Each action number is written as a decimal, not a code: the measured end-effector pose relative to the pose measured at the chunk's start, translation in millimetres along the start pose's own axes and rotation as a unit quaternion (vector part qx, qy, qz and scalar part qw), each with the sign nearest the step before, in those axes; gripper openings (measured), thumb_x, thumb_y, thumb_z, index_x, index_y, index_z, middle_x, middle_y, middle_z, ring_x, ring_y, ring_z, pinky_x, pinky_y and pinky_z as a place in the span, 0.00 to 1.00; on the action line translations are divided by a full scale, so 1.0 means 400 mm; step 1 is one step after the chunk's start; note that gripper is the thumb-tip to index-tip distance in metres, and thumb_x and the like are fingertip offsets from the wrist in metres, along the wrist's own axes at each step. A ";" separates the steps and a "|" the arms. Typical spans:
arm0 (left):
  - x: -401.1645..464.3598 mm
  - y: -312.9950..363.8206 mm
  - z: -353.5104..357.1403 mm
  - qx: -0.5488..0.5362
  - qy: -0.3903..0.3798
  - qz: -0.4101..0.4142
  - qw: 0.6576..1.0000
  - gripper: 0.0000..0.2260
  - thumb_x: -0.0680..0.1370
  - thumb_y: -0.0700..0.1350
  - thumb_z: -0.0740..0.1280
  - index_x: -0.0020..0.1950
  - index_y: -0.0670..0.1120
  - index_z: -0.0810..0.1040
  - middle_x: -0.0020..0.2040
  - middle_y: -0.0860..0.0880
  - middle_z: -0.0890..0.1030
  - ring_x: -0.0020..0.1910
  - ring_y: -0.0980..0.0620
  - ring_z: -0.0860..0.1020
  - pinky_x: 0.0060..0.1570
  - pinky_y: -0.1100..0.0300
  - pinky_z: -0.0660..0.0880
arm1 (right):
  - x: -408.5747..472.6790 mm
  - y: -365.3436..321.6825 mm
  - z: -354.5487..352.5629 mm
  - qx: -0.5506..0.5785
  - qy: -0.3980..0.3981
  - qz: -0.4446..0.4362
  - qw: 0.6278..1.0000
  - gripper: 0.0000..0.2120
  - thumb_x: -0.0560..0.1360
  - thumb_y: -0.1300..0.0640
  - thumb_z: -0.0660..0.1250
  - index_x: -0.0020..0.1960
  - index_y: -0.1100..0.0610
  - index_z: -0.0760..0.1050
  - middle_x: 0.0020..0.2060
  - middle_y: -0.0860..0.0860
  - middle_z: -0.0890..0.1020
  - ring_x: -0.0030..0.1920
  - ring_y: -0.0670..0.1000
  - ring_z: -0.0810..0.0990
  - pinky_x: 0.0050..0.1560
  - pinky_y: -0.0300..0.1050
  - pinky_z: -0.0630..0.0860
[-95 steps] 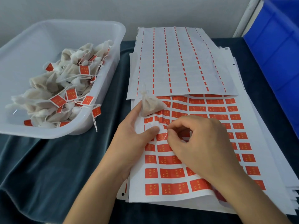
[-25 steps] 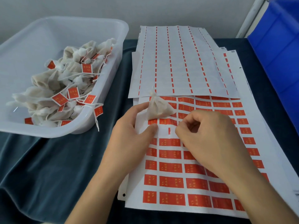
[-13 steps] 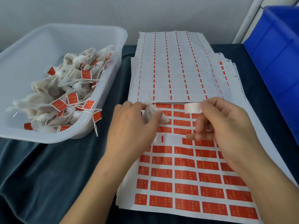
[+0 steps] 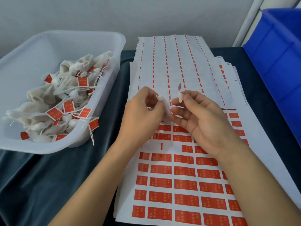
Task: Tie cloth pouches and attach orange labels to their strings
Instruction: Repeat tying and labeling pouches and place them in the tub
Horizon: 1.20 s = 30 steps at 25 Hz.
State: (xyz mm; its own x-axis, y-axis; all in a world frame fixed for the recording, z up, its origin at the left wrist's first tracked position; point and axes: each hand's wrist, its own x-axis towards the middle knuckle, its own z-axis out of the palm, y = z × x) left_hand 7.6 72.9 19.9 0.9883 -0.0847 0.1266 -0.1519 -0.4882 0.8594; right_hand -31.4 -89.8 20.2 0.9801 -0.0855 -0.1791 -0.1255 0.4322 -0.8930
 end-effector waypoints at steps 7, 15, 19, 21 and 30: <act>-0.003 -0.012 0.006 -0.010 -0.028 0.005 1.000 0.08 0.81 0.58 0.69 0.48 0.57 0.83 0.44 0.61 0.84 0.45 0.60 0.84 0.41 0.65 0.81 | 0.004 0.016 -0.036 -0.005 -0.015 -0.043 0.999 0.14 0.77 0.62 0.71 0.62 0.55 0.79 0.53 0.57 0.84 0.49 0.54 0.85 0.54 0.50 0.82; -0.002 0.003 0.009 -0.039 -0.017 0.028 0.999 0.06 0.83 0.55 0.69 0.50 0.57 0.85 0.46 0.63 0.85 0.46 0.62 0.85 0.46 0.67 0.82 | 0.004 0.020 -0.035 -0.095 0.032 -0.061 0.993 0.10 0.79 0.51 0.69 0.58 0.49 0.84 0.54 0.51 0.87 0.53 0.56 0.85 0.55 0.49 0.81; 0.000 0.005 0.005 -0.074 -0.013 0.047 0.996 0.07 0.83 0.52 0.68 0.50 0.54 0.86 0.47 0.61 0.86 0.49 0.60 0.85 0.48 0.68 0.81 | 0.003 0.024 -0.031 -0.124 0.051 -0.072 0.988 0.09 0.77 0.48 0.70 0.54 0.50 0.84 0.50 0.51 0.87 0.49 0.54 0.86 0.54 0.51 0.82; -0.001 0.009 0.003 -0.100 -0.011 0.055 0.993 0.08 0.84 0.50 0.68 0.51 0.51 0.86 0.46 0.59 0.87 0.48 0.59 0.86 0.47 0.69 0.80 | 0.003 0.024 -0.029 -0.130 0.056 -0.079 0.987 0.09 0.77 0.48 0.71 0.54 0.51 0.84 0.48 0.51 0.87 0.48 0.54 0.86 0.53 0.50 0.82; -0.008 0.016 0.014 -0.113 -0.031 0.068 0.991 0.06 0.84 0.47 0.68 0.50 0.53 0.84 0.42 0.57 0.85 0.44 0.54 0.85 0.47 0.61 0.83 | -0.004 0.023 -0.018 -0.147 0.043 -0.130 0.980 0.07 0.78 0.49 0.72 0.54 0.49 0.84 0.46 0.49 0.87 0.47 0.52 0.87 0.47 0.43 0.82</act>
State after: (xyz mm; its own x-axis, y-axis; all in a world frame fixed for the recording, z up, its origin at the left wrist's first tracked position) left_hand 3.3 65.2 22.1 0.9550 -0.1939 0.2246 -0.2710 -0.2618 0.9263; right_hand -35.1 -92.2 9.1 0.9700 -0.2383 0.0476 0.0757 0.1101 -0.9910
